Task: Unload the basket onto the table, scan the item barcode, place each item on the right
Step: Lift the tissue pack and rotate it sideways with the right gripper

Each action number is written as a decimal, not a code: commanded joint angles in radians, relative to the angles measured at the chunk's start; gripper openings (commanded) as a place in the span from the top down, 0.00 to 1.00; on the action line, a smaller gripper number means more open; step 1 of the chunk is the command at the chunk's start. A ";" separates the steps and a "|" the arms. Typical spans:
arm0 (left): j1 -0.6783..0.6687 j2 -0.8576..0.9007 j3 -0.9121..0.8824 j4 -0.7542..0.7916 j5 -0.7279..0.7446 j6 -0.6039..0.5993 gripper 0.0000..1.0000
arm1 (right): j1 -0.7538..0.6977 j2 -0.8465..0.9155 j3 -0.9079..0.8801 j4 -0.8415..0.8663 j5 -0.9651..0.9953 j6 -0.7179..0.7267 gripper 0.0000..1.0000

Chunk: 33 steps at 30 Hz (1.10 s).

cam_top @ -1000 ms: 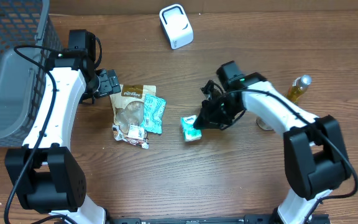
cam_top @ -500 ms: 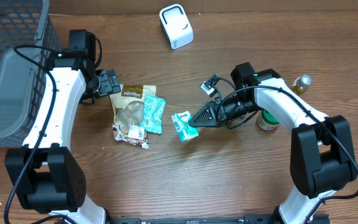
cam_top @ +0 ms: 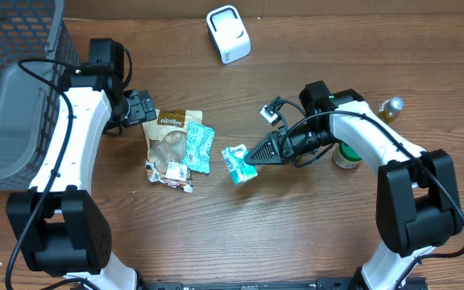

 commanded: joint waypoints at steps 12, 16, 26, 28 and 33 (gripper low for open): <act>0.000 -0.019 0.015 0.001 -0.005 0.001 0.00 | 0.007 -0.034 0.022 0.096 0.291 0.262 0.96; 0.000 -0.019 0.015 0.001 -0.005 0.001 0.00 | 0.026 -0.034 0.021 0.132 0.419 0.346 0.96; 0.000 -0.019 0.015 0.001 -0.005 0.001 0.00 | 0.109 -0.034 0.021 0.223 0.860 0.629 0.96; 0.000 -0.019 0.015 0.001 -0.005 0.001 0.00 | 0.139 -0.034 0.021 0.246 0.978 0.679 0.96; 0.000 -0.019 0.015 0.001 -0.005 0.001 0.00 | 0.161 -0.034 0.054 0.248 1.058 0.713 0.96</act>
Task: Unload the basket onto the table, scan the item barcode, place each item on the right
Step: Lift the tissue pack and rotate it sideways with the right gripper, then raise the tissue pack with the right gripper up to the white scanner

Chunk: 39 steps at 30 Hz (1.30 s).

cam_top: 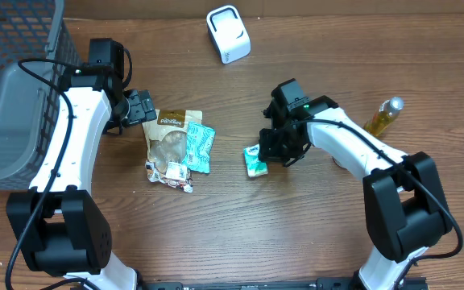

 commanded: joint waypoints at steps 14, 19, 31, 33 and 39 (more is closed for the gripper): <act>0.000 -0.019 0.015 0.001 -0.005 0.001 0.00 | 0.015 -0.034 0.463 -0.318 0.340 0.031 0.96; 0.000 -0.019 0.015 0.001 -0.005 0.001 0.00 | 0.015 -0.034 0.646 -0.423 0.417 0.002 0.96; 0.000 -0.019 0.015 0.001 -0.005 0.001 0.00 | 0.015 -0.021 0.849 -0.317 0.513 -0.092 0.96; 0.000 -0.019 0.015 0.001 -0.005 0.001 0.00 | 0.015 -0.015 0.849 -0.271 0.537 -0.099 0.96; 0.000 -0.019 0.015 0.001 -0.005 0.001 0.00 | 0.015 0.036 0.844 -0.106 0.542 -0.153 0.96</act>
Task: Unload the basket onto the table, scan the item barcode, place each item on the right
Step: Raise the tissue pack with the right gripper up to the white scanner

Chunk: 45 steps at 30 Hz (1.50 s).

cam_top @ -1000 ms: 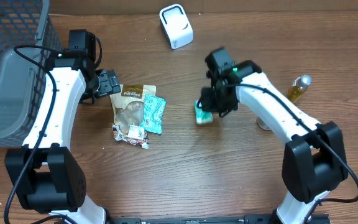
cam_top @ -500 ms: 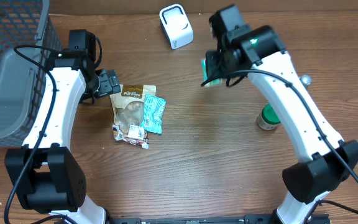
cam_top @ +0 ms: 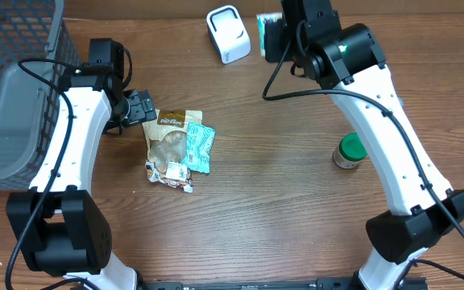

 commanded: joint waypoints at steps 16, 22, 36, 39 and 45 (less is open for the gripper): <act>0.000 -0.019 0.014 0.001 -0.005 0.001 0.01 | 0.093 0.269 0.007 0.470 0.269 -0.396 0.96; 0.000 -0.019 0.014 0.001 -0.005 0.001 0.00 | 0.103 0.348 0.007 0.603 0.267 -0.536 0.96; 0.000 -0.019 0.014 0.001 -0.005 0.001 0.00 | 0.103 0.478 0.007 0.782 0.306 -0.565 0.96; 0.000 -0.019 0.014 0.001 -0.005 0.001 0.00 | 0.099 0.505 0.007 0.818 0.316 -0.565 0.96; 0.000 -0.019 0.014 0.001 -0.005 0.001 0.00 | 0.086 0.542 0.007 0.859 0.317 -0.565 0.96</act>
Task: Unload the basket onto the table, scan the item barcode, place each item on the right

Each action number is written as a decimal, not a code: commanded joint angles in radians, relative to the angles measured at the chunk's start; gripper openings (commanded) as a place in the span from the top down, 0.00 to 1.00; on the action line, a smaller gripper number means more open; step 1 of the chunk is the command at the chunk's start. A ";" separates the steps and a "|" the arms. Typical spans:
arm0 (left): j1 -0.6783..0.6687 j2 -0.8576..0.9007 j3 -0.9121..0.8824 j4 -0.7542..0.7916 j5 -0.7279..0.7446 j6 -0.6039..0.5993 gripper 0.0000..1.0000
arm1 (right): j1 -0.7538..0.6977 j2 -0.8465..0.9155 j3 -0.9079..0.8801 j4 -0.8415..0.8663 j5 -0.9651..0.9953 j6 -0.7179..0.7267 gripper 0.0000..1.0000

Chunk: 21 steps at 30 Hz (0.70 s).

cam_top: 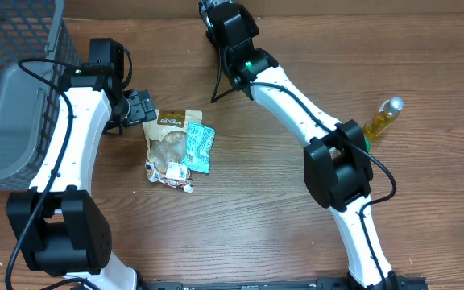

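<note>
My right arm [280, 76] reaches across to the table's far edge, and its wrist [230, 28] covers the spot at the back centre. The right gripper's fingers are hidden under the wrist, so what they hold cannot be seen. No scanner and no small teal packet show in this view. My left gripper [143, 106] rests open at the top left corner of a brown snack pouch [170, 133], with nothing between its fingers.
A teal packet [201, 147] lies against the pouch's right side, and a small printed wrapper [167, 171] lies below it. A grey mesh basket [14, 89] fills the left edge. A yellow bottle [381, 118] stands at the right.
The right wrist has shifted left along the far edge, from beside the white scanner to over it. The scanner and the held teal packet no longer show. The left arm is unchanged.
My right gripper first pointed at a small teal packet lying mid-table. Then it was down on the packet. Then it held the packet up at the far edge, right of the white scanner. Now the wrist covers the scanner. The left arm never moved.
</note>
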 commanded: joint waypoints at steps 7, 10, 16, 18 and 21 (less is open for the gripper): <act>0.000 -0.019 0.015 0.001 -0.005 0.001 0.00 | -0.026 0.080 0.009 0.048 0.021 -0.004 0.96; 0.000 -0.019 0.015 0.001 -0.005 0.001 0.00 | -0.026 0.090 0.009 0.072 0.035 -0.004 0.96; 0.000 -0.019 0.015 0.001 -0.005 0.001 0.00 | -0.026 0.094 0.009 0.100 0.035 -0.003 0.96; 0.000 -0.019 0.015 0.001 -0.005 0.001 0.00 | -0.026 0.096 0.009 0.102 0.035 -0.003 0.96; 0.000 -0.019 0.015 0.001 -0.005 0.001 0.00 | -0.026 0.104 0.009 0.098 0.035 -0.003 0.97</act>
